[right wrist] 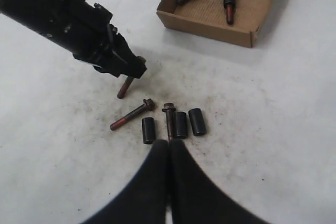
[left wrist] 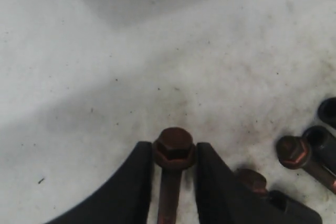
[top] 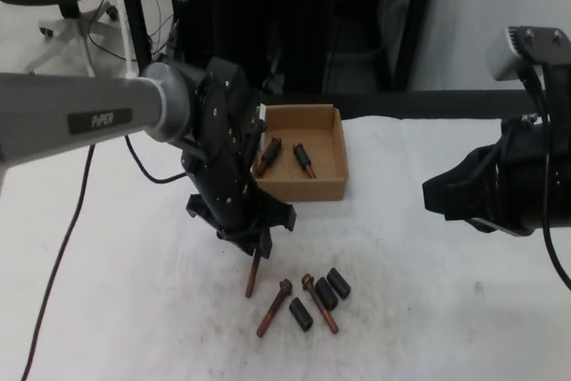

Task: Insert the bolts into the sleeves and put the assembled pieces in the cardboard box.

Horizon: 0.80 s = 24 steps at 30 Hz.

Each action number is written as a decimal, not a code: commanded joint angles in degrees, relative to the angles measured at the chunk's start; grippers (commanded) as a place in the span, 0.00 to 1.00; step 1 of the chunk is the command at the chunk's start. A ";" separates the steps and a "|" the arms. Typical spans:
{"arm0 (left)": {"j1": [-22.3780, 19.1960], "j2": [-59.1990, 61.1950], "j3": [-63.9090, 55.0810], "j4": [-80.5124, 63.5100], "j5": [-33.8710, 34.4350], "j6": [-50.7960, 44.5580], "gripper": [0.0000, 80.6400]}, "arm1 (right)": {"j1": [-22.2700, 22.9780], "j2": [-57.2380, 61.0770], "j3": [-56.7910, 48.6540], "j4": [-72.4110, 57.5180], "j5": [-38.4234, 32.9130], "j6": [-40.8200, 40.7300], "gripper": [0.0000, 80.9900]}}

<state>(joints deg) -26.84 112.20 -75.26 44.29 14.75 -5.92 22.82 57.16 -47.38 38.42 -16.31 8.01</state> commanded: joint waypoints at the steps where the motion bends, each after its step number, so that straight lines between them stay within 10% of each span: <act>1: -0.17 0.40 -0.71 1.10 -0.99 1.74 0.00 | -0.08 -0.13 -0.24 -0.19 -0.79 0.16 0.01; 14: -0.17 0.62 -0.58 5.54 -1.00 3.37 0.26 | -0.08 -0.13 -0.24 -0.19 -0.79 0.16 0.01; 24: -2.14 0.62 -0.58 11.73 -5.46 7.01 0.27 | -0.08 -0.13 -0.24 -0.19 -0.79 0.16 0.01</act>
<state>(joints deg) -28.44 113.10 -75.65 53.70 11.40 -0.47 22.82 57.16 -47.38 38.42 -16.42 8.07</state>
